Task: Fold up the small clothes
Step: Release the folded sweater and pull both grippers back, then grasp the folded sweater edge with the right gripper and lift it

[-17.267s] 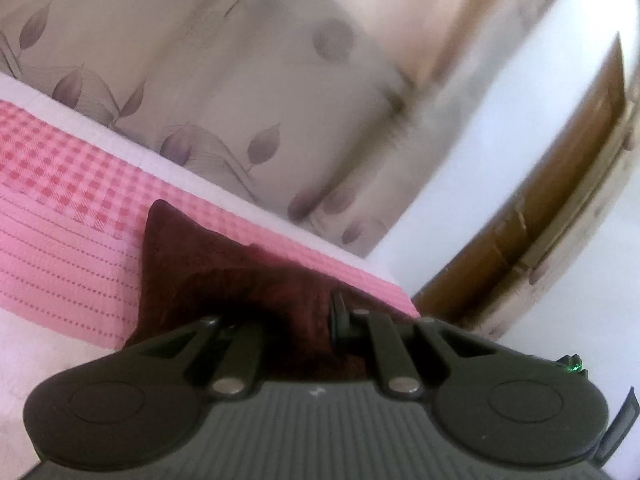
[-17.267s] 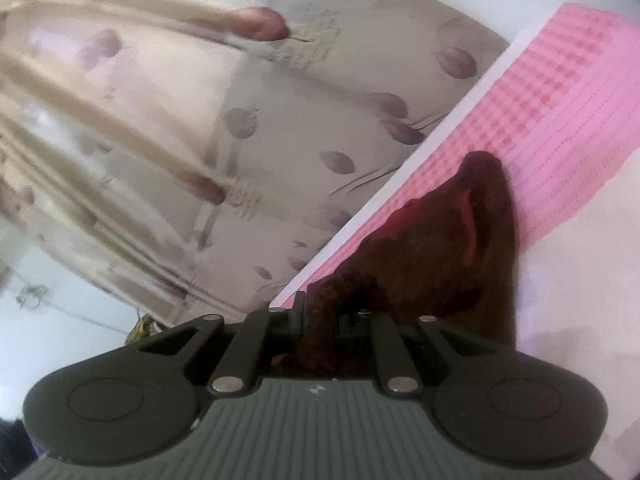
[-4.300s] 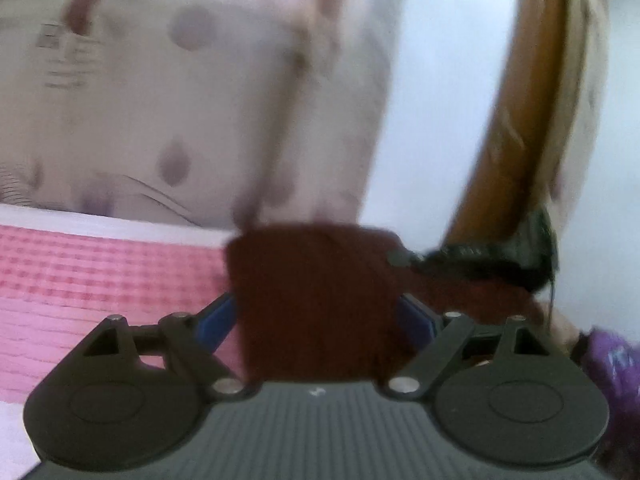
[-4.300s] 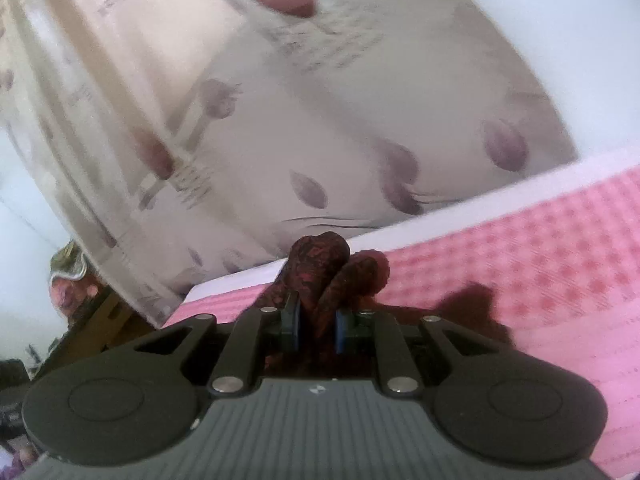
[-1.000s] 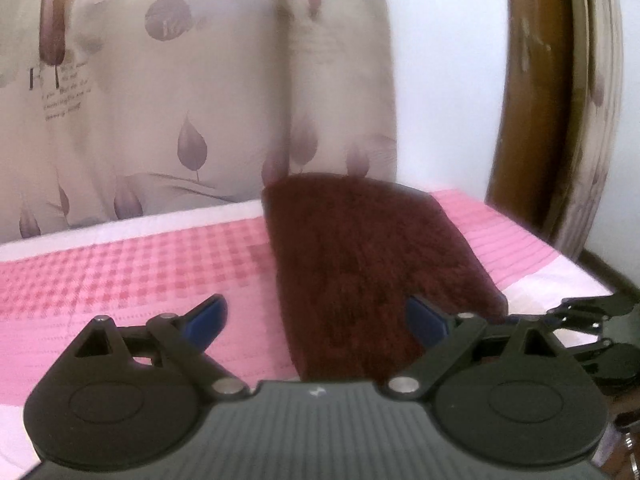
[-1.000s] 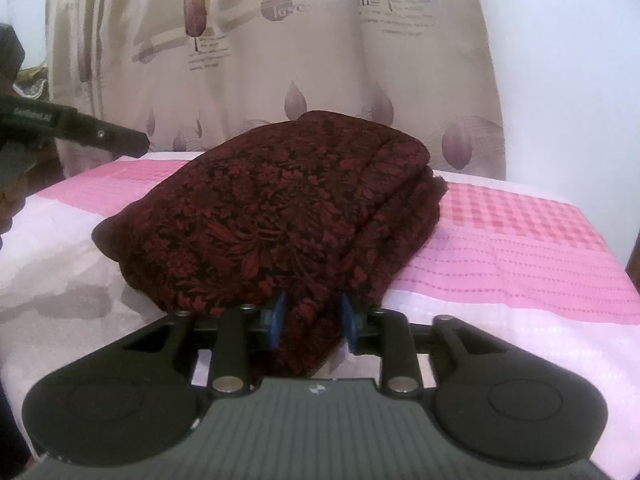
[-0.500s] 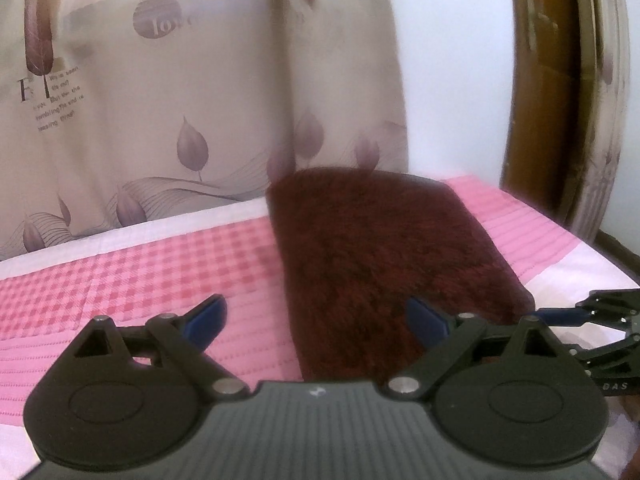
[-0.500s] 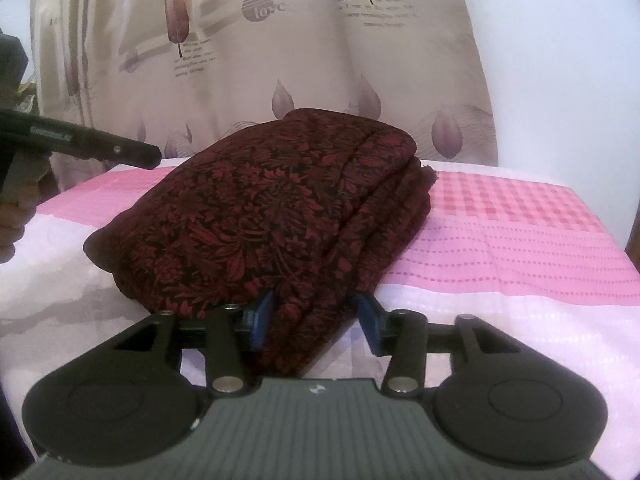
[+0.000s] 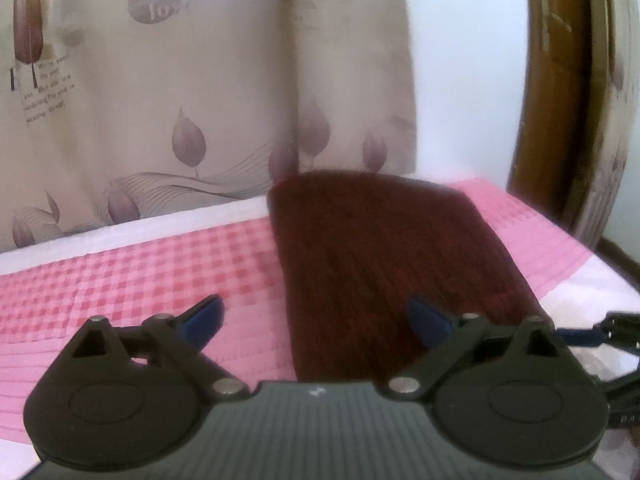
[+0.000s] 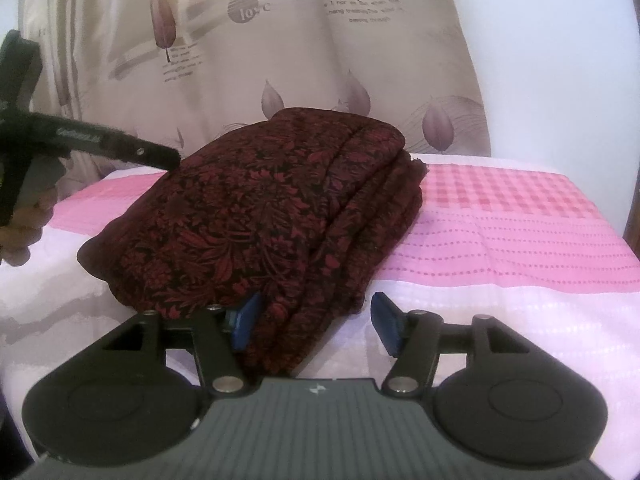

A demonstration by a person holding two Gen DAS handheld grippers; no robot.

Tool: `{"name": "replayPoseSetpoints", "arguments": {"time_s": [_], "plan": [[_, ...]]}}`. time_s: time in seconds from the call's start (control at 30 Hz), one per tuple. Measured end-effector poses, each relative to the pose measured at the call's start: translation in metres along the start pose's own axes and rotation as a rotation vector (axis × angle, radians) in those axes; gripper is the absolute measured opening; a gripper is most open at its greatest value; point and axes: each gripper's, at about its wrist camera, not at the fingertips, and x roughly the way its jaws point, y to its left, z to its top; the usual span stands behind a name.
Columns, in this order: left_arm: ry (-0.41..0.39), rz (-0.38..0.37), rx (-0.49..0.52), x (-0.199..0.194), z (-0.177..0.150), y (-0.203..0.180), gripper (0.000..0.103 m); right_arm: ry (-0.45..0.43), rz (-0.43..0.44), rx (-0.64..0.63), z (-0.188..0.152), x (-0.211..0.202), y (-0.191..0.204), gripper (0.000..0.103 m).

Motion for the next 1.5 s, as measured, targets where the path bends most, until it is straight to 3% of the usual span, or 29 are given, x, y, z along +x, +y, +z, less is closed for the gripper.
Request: {"name": "replayPoseSetpoints", "arguments": {"time_s": [0.07,0.27,0.37,0.6,0.77,0.9,1.03,1.17,1.3,1.37,1.5], "plan": [[0.004,-0.039,-0.051,0.007,0.002,0.012,0.101,0.000,0.000,0.003,0.000,0.000,0.000,0.063],[0.046,-0.281,-0.229,0.035,0.002,0.047,0.101,0.000,-0.001,0.008,-0.001,0.001,0.000,0.065],[0.077,-0.313,-0.264,0.056,0.001,0.055,0.101,-0.001,0.000,0.007,-0.001,0.001,-0.001,0.065],[0.177,-0.472,-0.339,0.096,0.003,0.060,0.102,0.003,0.007,0.024,-0.001,0.002,-0.004,0.069],[0.189,-0.448,-0.282,0.099,0.005,0.050,0.103,-0.004,0.078,0.106,0.007,-0.002,-0.019,0.069],[0.174,-0.427,-0.253,0.096,0.005,0.049,0.103,-0.127,0.141,0.277,0.030,-0.011,-0.045,0.069],[0.153,-0.389,-0.216,0.091,0.006,0.042,0.103,-0.132,0.151,0.317,0.069,0.015,-0.059,0.042],[0.133,-0.357,-0.172,0.084,0.007,0.034,0.103,-0.056,0.130,0.321,0.096,0.061,-0.069,0.041],[0.120,-0.327,-0.150,0.080,0.007,0.029,0.103,0.003,0.133,0.371,0.098,0.090,-0.078,0.040],[0.099,-0.306,-0.142,0.076,0.008,0.028,0.103,-0.006,0.147,0.367,0.100,0.095,-0.076,0.016],[0.058,-0.296,-0.124,0.064,0.008,0.022,0.102,-0.128,0.139,0.335,0.106,0.073,-0.067,0.014]]}}
